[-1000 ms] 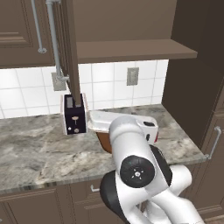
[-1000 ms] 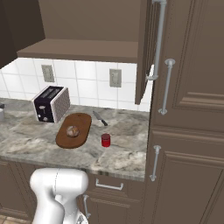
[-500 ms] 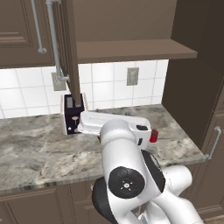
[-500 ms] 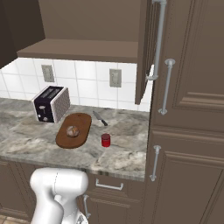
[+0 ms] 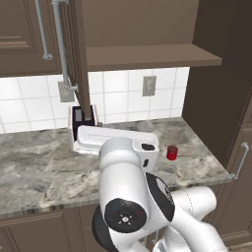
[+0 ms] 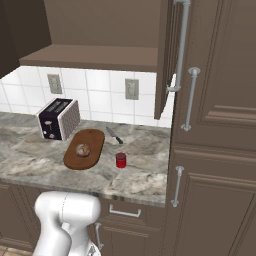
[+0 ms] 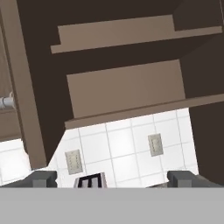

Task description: Pick the bread, place it on the cutting board, pick the jam, place it on the counter, and close the cabinet.

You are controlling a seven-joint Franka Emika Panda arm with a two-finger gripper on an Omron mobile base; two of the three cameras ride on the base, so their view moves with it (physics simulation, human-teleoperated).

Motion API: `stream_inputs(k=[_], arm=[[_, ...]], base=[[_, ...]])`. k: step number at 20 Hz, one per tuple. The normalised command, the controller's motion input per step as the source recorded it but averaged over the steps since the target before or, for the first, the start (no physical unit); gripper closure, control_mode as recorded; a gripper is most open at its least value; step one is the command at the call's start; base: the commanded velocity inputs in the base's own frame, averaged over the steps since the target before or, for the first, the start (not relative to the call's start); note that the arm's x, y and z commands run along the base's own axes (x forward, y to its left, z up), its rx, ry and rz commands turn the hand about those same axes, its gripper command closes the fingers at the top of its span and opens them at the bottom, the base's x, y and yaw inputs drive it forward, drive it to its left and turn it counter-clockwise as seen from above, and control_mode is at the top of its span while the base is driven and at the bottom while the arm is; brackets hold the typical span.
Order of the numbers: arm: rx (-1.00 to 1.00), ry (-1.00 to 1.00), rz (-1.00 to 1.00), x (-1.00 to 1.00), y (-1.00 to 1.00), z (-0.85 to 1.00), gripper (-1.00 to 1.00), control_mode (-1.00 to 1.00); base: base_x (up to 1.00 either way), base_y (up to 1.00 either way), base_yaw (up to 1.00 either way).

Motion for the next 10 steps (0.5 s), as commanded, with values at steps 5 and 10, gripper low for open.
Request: stream_inputs(k=[5,10], arm=[[0.00,-0.06,0.00,-0.06,0.21,0.08,-1.00,-1.00],[0.00,-0.07,0.00,-0.12,0.17,0.12,-1.00,-1.00]], base=[[0.00,0.00,0.00],[0.00,0.00,0.00]])
